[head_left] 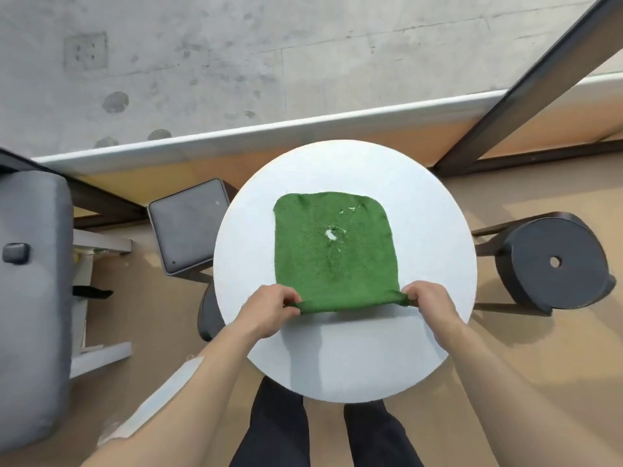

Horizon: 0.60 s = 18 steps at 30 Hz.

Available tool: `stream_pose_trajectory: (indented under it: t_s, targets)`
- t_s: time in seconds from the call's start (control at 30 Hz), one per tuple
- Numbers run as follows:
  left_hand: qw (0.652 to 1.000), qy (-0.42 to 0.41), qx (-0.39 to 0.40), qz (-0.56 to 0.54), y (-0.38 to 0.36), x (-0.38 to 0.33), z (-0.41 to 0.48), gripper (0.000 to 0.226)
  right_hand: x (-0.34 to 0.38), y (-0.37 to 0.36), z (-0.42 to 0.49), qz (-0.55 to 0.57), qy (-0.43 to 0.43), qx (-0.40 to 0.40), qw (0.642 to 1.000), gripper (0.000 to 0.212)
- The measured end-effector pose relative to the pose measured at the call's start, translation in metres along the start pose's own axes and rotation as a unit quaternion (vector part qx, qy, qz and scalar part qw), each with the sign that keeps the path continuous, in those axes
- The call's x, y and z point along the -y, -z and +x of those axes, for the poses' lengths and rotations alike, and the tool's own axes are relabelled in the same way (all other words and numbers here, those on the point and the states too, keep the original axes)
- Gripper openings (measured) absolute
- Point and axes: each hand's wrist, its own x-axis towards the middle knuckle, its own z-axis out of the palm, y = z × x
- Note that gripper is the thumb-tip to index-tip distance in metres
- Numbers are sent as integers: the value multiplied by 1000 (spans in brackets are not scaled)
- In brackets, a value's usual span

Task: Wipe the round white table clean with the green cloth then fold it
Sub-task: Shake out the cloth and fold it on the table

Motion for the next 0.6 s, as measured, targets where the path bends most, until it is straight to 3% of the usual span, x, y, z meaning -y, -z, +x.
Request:
stream_pose_trajectory:
  t_s: [0.1, 0.17, 0.4, 0.53, 0.6]
  targets:
    - [998, 16, 57, -3, -27, 19, -2, 28, -44, -7, 2, -12, -41, 38, 998, 25]
    - [999, 8, 40, -31, -21, 21, 5, 15, -34, -10, 1, 0, -30, 35, 999, 21]
    - [975, -26, -175, -137, 57, -16, 65, 9, 66, -18, 45, 61, 85, -5, 995, 23]
    - [966, 101, -219, -91, 50, -12, 91, 55, 71, -31, 65, -82, 57, -75, 992, 36]
    - [957, 187, -208, -77, 25, -5, 89, 65, 56, -38, 63, -153, 33, -121, 980, 47]
